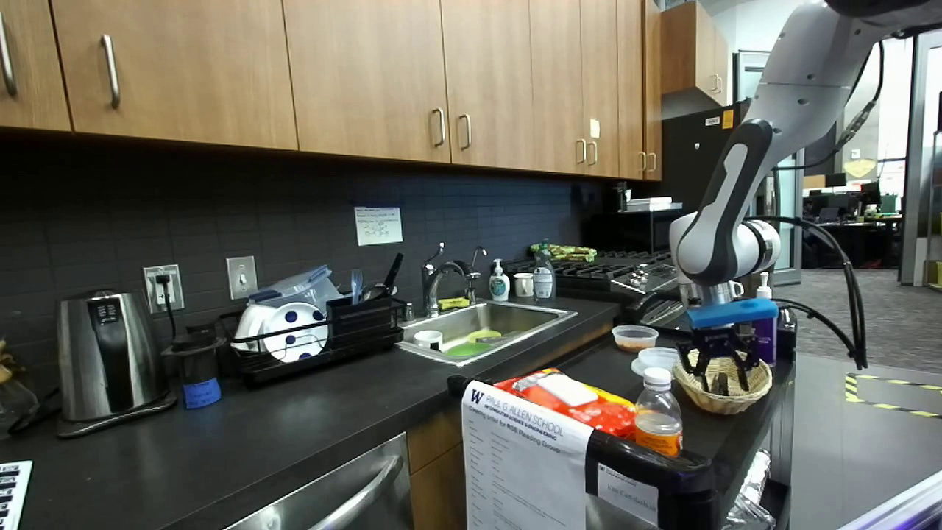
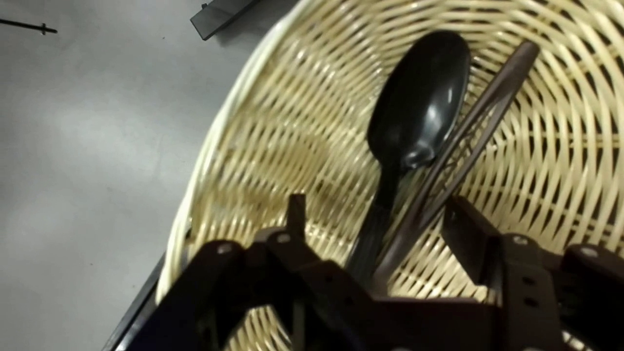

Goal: Take the utensils out of the weaved basket

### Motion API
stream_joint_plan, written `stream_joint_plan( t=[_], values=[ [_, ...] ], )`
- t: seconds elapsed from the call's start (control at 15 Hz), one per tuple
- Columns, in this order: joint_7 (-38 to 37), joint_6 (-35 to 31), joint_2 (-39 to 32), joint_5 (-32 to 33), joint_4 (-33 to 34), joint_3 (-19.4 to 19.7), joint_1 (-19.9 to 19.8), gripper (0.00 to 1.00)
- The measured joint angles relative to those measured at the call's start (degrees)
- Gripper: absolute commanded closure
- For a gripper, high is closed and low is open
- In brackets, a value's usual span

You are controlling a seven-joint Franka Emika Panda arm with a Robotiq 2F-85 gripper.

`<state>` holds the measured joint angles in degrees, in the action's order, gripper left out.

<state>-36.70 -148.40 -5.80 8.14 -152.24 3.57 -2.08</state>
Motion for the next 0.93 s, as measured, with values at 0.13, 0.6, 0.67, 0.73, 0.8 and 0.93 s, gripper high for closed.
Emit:
stream_joint_plan(
  t=[0.13, 0.6, 0.67, 0.73, 0.8, 0.93],
  values=[
    [-0.05, 0.0, 0.04, 0.02, 0.06, 0.07, 0.05, 0.73],
    [-0.86, -0.02, 0.15, 0.14, 0.16, 0.08, 1.29, 0.96],
    [-1.02, -0.02, 0.16, 0.36, 0.14, 0.08, 1.33, 0.96],
    [-1.1, -0.02, 0.16, 0.54, 0.14, 0.08, 1.35, 0.96],
    [-1.19, -0.02, 0.18, 0.69, 0.12, 0.08, 1.38, 0.96],
    [-1.79, -0.02, 0.34, 1.18, 0.04, 0.08, 1.52, 0.96]
  ],
)
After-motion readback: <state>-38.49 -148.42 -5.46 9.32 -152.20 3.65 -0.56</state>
